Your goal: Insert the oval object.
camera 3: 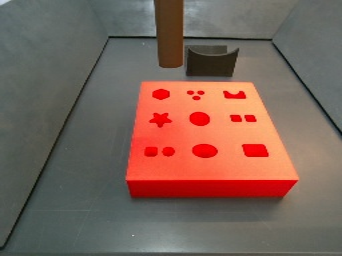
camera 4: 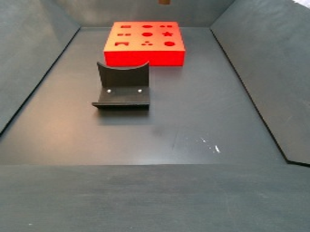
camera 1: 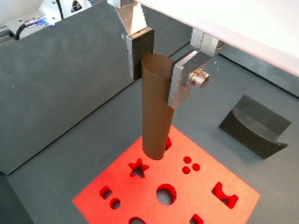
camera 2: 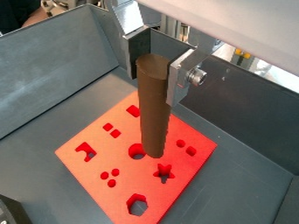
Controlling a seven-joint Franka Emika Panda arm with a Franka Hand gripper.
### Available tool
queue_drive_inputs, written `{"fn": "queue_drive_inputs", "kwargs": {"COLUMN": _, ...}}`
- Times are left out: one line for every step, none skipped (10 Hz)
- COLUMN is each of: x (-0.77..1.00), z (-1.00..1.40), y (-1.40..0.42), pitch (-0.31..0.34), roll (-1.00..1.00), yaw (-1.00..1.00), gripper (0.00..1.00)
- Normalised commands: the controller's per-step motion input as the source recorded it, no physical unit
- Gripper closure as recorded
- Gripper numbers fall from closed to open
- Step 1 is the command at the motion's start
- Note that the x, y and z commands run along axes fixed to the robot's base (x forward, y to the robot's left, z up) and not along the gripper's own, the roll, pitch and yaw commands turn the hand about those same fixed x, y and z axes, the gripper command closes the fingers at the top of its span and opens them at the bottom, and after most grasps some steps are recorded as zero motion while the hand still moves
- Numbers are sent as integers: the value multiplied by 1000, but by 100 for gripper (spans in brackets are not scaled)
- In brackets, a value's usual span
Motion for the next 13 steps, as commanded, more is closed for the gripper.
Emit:
{"fn": "queue_drive_inputs", "kwargs": {"x": 63, "z": -157, "y": -149, "pitch": 0, "roll": 0, "yaw": -177, "gripper": 100}}
{"fn": "queue_drive_inputs", "kwargs": {"x": 489, "z": -251, "y": -546, "pitch": 3, "roll": 70, "yaw": -100, "gripper": 100}}
{"fn": "queue_drive_inputs", "kwargs": {"x": 629, "z": -303, "y": -529, "pitch": 73, "roll": 217, "yaw": -100, "gripper": 100}}
{"fn": "queue_drive_inputs", "kwargs": {"x": 654, "z": -191, "y": -529, "pitch": 41, "roll": 174, "yaw": -129, "gripper": 100}}
{"fn": "queue_drive_inputs", "kwargs": {"x": 680, "z": -200, "y": -471, "pitch": 37, "roll": 160, "yaw": -149, "gripper": 100}}
{"fn": "queue_drive_inputs", "kwargs": {"x": 717, "z": -197, "y": -454, "pitch": 90, "roll": 179, "yaw": -86, "gripper": 100}}
{"fn": "queue_drive_inputs", "kwargs": {"x": 706, "z": -200, "y": -454, "pitch": 76, "roll": 177, "yaw": -103, "gripper": 100}}
{"fn": "queue_drive_inputs", "kwargs": {"x": 709, "z": -177, "y": -460, "pitch": 67, "roll": 166, "yaw": -111, "gripper": 100}}
{"fn": "queue_drive_inputs", "kwargs": {"x": 711, "z": -180, "y": -460, "pitch": 73, "roll": 169, "yaw": -97, "gripper": 100}}
{"fn": "queue_drive_inputs", "kwargs": {"x": 697, "z": -169, "y": -457, "pitch": 97, "roll": 174, "yaw": -83, "gripper": 100}}
{"fn": "queue_drive_inputs", "kwargs": {"x": 543, "z": -131, "y": -360, "pitch": 96, "roll": 154, "yaw": -60, "gripper": 100}}
{"fn": "queue_drive_inputs", "kwargs": {"x": 0, "z": 0, "y": -20, "pitch": 0, "roll": 0, "yaw": 0, "gripper": 100}}
{"fn": "queue_drive_inputs", "kwargs": {"x": 497, "z": -149, "y": -174, "pitch": 80, "roll": 260, "yaw": 0, "gripper": 100}}
